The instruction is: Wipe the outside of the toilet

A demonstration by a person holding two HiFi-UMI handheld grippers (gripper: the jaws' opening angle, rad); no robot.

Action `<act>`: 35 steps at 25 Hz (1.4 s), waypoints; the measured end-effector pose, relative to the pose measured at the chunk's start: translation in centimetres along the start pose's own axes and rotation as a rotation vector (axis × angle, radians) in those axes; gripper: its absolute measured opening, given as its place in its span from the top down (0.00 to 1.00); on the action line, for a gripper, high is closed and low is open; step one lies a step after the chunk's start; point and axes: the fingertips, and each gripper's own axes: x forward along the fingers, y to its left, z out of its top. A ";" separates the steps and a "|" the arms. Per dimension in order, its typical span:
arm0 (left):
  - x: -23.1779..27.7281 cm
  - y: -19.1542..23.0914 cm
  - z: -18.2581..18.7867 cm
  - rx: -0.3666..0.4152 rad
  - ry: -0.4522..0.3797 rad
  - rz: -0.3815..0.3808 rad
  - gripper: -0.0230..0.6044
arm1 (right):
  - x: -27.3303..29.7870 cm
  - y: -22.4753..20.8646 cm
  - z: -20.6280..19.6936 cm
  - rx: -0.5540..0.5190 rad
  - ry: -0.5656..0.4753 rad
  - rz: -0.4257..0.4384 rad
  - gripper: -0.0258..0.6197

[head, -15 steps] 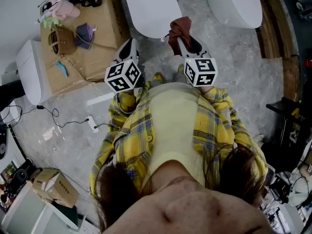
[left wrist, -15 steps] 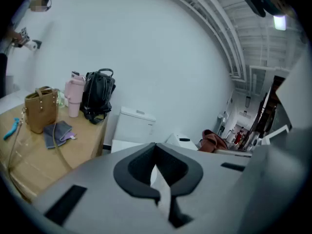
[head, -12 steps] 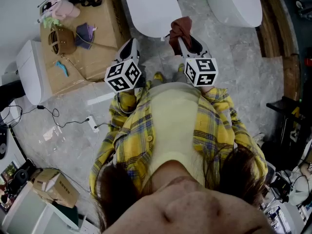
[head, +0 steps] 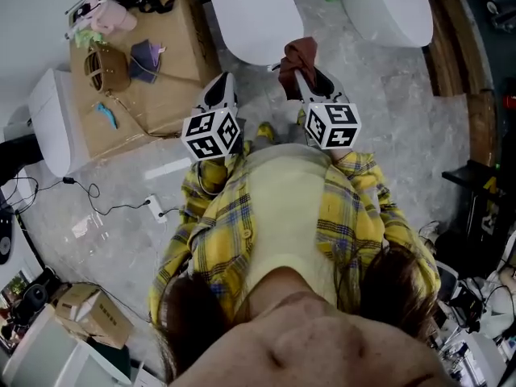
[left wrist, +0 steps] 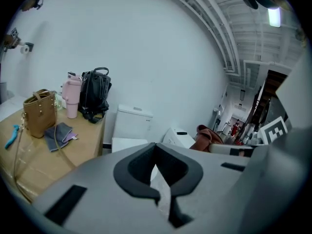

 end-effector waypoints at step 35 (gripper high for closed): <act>14.6 8.2 4.6 -0.038 0.106 0.148 0.96 | 20.7 -2.1 1.8 0.022 0.248 0.213 0.77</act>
